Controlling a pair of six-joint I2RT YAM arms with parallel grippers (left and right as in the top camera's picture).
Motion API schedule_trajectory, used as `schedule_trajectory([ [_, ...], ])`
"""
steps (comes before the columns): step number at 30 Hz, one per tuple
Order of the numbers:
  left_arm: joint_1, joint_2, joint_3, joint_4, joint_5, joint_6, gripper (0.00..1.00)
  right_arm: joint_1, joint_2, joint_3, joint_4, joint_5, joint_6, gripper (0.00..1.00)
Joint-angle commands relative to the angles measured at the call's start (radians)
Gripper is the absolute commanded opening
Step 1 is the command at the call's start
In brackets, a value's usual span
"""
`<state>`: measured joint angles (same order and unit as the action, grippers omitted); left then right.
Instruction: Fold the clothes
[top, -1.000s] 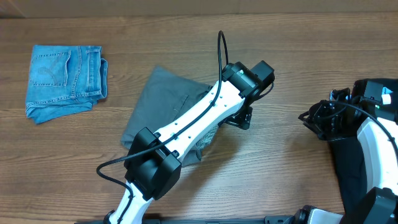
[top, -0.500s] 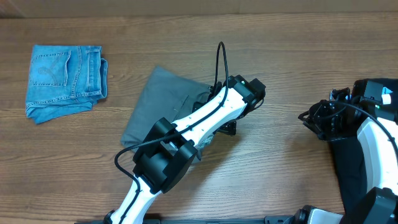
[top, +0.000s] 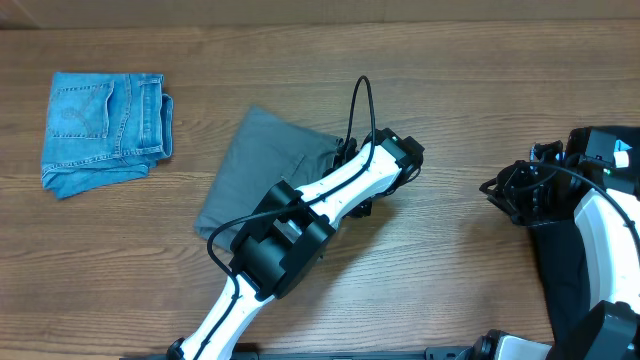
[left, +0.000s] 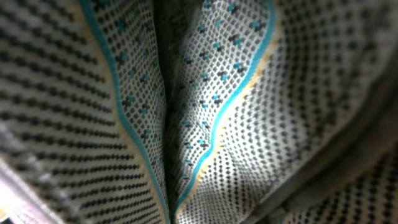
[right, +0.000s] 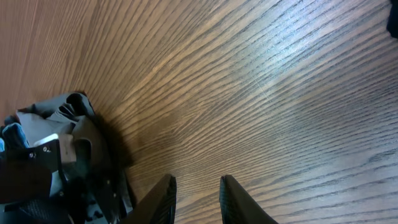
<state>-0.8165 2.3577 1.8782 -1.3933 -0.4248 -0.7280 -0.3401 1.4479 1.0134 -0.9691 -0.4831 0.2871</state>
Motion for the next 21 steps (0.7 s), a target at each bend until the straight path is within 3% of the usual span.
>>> schedule_trajectory([
  [1, 0.0, 0.002, 0.05, -0.041, -0.016, -0.005, 0.32, -0.002, -0.019, 0.024, 0.001, -0.007, -0.007, 0.27],
  [6, 0.0, -0.004, 0.155, -0.15, -0.093, -0.02, 0.04, -0.002, -0.019, 0.024, -0.003, -0.007, -0.007, 0.27],
  [14, 0.075, -0.014, 0.264, -0.298, -0.178, -0.027, 0.04, -0.002, -0.019, 0.024, -0.01, -0.007, -0.01, 0.27],
  [21, 0.287, -0.148, 0.264, -0.298, -0.172, 0.029, 0.04, 0.101, -0.019, 0.024, -0.028, -0.145, -0.196, 0.27],
])
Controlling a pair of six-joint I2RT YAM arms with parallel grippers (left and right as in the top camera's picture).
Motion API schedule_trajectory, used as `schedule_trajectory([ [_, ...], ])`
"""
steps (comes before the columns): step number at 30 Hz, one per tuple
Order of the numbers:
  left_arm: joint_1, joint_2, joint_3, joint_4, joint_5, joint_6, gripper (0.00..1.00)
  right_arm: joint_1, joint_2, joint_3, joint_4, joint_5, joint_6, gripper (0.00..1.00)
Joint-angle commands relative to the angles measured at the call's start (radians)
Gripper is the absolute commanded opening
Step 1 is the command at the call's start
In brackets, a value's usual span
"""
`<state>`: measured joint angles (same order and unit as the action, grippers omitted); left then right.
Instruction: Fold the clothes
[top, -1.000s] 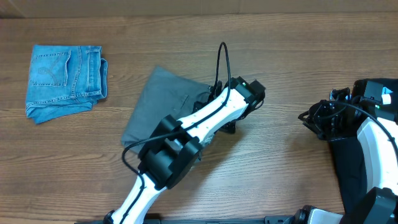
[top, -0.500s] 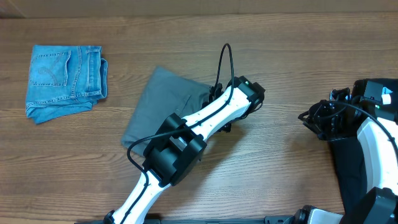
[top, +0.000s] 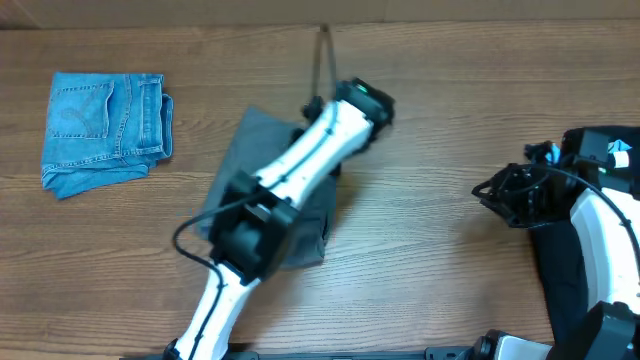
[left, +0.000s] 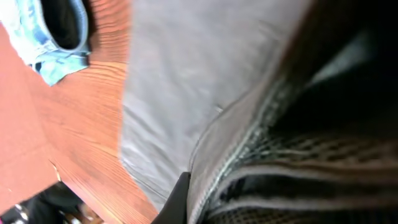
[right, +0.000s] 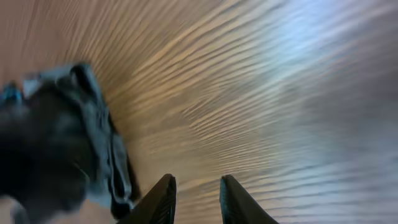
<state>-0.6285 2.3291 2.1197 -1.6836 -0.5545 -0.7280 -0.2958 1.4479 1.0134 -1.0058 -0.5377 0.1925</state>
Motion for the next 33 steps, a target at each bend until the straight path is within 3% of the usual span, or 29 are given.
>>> schedule_trajectory([
  [1, 0.141, -0.15, 0.023, -0.007, -0.038, 0.053, 0.04, 0.102, -0.019, 0.024, 0.019, -0.101, -0.122, 0.27],
  [7, 0.336, -0.231, 0.023, -0.007, 0.008, 0.179, 0.04, 0.333, -0.015, 0.022, 0.133, -0.104, -0.09, 0.27],
  [13, 0.458, -0.231, 0.02, -0.007, 0.03, 0.235, 0.04, 0.586, 0.059, 0.013, 0.42, -0.098, 0.164, 0.17],
  [22, 0.513, -0.256, 0.02, -0.007, 0.026, 0.303, 0.04, 0.843, 0.408, 0.013, 0.825, 0.023, 0.566, 0.08],
  [30, 0.551, -0.308, 0.021, -0.006, 0.031, 0.305, 0.04, 0.85, 0.587, 0.013, 0.841, 0.053, 0.699, 0.04],
  [33, 0.569, -0.333, 0.021, -0.006, 0.032, 0.306, 0.05, 0.817, 0.607, 0.013, 0.711, 0.111, 0.79, 0.04],
])
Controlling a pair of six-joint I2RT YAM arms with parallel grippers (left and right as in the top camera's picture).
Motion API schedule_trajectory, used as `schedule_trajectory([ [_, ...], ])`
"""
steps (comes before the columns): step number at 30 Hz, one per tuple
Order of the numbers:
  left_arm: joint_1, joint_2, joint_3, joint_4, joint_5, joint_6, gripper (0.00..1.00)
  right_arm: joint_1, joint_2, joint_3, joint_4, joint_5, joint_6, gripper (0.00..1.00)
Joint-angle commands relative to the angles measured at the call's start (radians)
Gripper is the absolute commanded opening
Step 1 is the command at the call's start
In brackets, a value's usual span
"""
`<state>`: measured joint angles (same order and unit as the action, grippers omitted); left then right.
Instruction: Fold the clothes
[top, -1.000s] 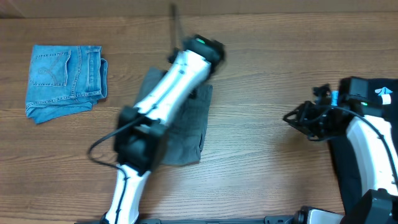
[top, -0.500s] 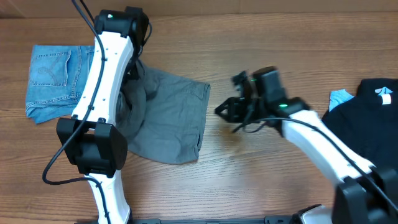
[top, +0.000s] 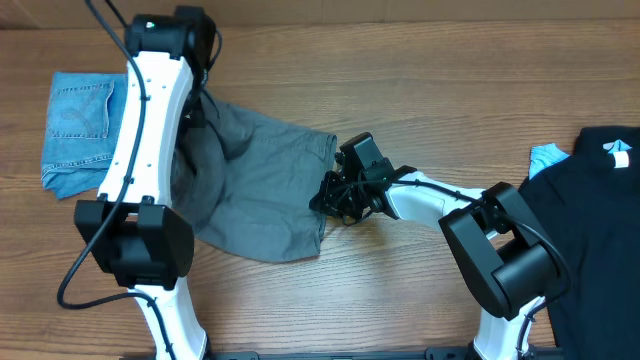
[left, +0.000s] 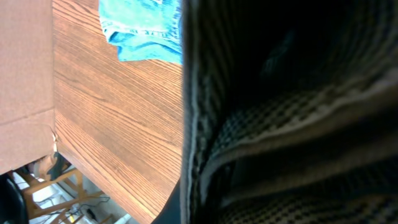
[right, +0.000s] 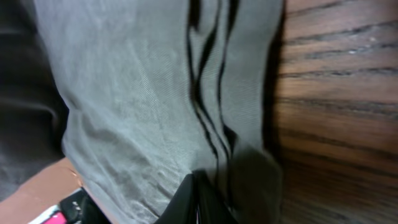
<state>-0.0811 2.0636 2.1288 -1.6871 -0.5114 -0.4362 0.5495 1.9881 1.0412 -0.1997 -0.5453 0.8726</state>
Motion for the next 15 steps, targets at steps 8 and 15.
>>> schedule_trajectory([
  [8, 0.059, -0.101, 0.011, 0.0, 0.061, 0.033, 0.09, -0.269, 0.019, -0.012, -0.332, 0.171, 0.025, 0.04],
  [15, 0.054, -0.101, 0.004, 0.0, 0.151, 0.03, 0.09, -0.263, -0.149, -0.012, -0.352, 0.156, -0.219, 0.04],
])
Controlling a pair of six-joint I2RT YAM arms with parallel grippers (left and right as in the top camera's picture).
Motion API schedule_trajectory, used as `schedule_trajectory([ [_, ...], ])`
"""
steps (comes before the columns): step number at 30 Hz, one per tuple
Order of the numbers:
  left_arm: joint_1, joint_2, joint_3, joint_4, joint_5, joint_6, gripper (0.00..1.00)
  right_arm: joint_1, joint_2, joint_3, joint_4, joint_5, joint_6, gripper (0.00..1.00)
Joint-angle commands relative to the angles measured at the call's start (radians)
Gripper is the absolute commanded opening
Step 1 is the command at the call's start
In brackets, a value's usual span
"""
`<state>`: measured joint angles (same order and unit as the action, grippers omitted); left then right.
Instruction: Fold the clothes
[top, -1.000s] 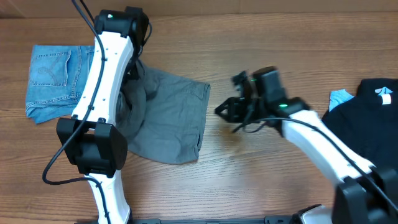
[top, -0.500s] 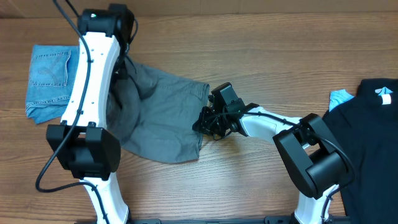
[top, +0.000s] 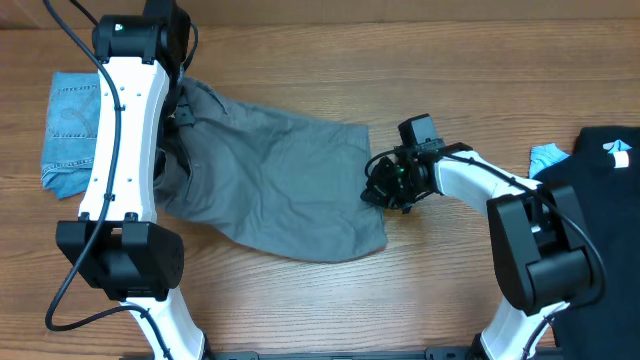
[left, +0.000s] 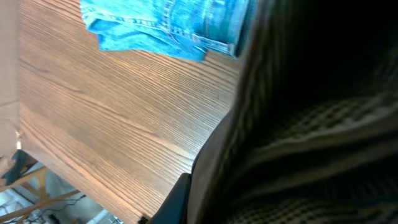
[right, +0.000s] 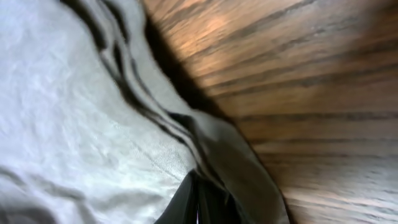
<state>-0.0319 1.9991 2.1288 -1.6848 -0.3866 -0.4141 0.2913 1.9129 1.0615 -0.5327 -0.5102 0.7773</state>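
A grey garment (top: 270, 185) lies stretched out across the middle of the table, in the overhead view. My left gripper (top: 177, 98) is shut on its back left end, beside the folded jeans. My right gripper (top: 386, 184) is shut on its right edge, low on the table. In the right wrist view the shut fingers (right: 194, 198) pinch a ridge of the grey garment (right: 81, 106). Dark cloth fills most of the left wrist view, with one finger (left: 179, 198) showing against it.
Folded blue jeans (top: 75, 125) lie at the far left, also visible as jeans (left: 168, 25) from the left wrist. A black garment (top: 600, 210) with a light blue piece (top: 546, 156) beside it lies at the right edge. Bare wooden table (top: 450, 70) runs along the back.
My right gripper has moved to the right with the garment's edge. My left gripper has shifted slightly left and nearer. The grey garment now lies wider and flatter between them.
First the grey garment lay bunched at the centre with my left gripper at its right side, and my right arm stood off by the black garment. Then the left gripper was further back. Later it held the garment's left end and the right gripper its right edge; now the cloth is stretched.
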Motion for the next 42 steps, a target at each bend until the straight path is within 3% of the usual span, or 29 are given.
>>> schedule_trajectory([
  [1, 0.005, -0.037, -0.002, -0.002, 0.025, 0.006, 0.09, -0.005, -0.109, -0.032, -0.019, 0.12, -0.146, 0.04],
  [3, 0.005, -0.036, -0.022, -0.002, 0.025, -0.002, 0.09, -0.004, -0.209, -0.032, 0.018, 0.055, -0.238, 0.04],
  [7, 0.005, -0.036, -0.05, 0.032, 0.031, -0.001, 0.1, 0.015, -0.28, -0.032, 0.17, -0.135, -0.28, 0.04],
  [12, 0.005, -0.036, -0.108, 0.072, 0.051, -0.001, 0.1, 0.118, -0.259, -0.032, 0.252, -0.122, -0.254, 0.04],
  [18, 0.008, -0.036, -0.113, 0.065, -0.036, -0.001, 0.11, 0.169, -0.24, -0.034, 0.144, 0.085, -0.171, 0.04],
  [22, 0.008, -0.036, -0.113, 0.064, -0.107, -0.001, 0.11, 0.168, -0.189, -0.034, 0.141, 0.091, -0.143, 0.04],
  [30, 0.056, -0.036, -0.113, 0.058, -0.179, -0.005, 0.15, 0.168, -0.026, -0.035, 0.092, 0.092, 0.079, 0.04],
  [38, 0.112, -0.036, -0.113, 0.058, -0.021, 0.005, 0.16, 0.168, 0.02, -0.034, 0.004, 0.151, 0.132, 0.04],
  [42, 0.131, -0.036, -0.118, -0.005, -0.172, -0.046, 0.36, 0.168, 0.02, -0.034, 0.005, 0.15, 0.126, 0.04],
])
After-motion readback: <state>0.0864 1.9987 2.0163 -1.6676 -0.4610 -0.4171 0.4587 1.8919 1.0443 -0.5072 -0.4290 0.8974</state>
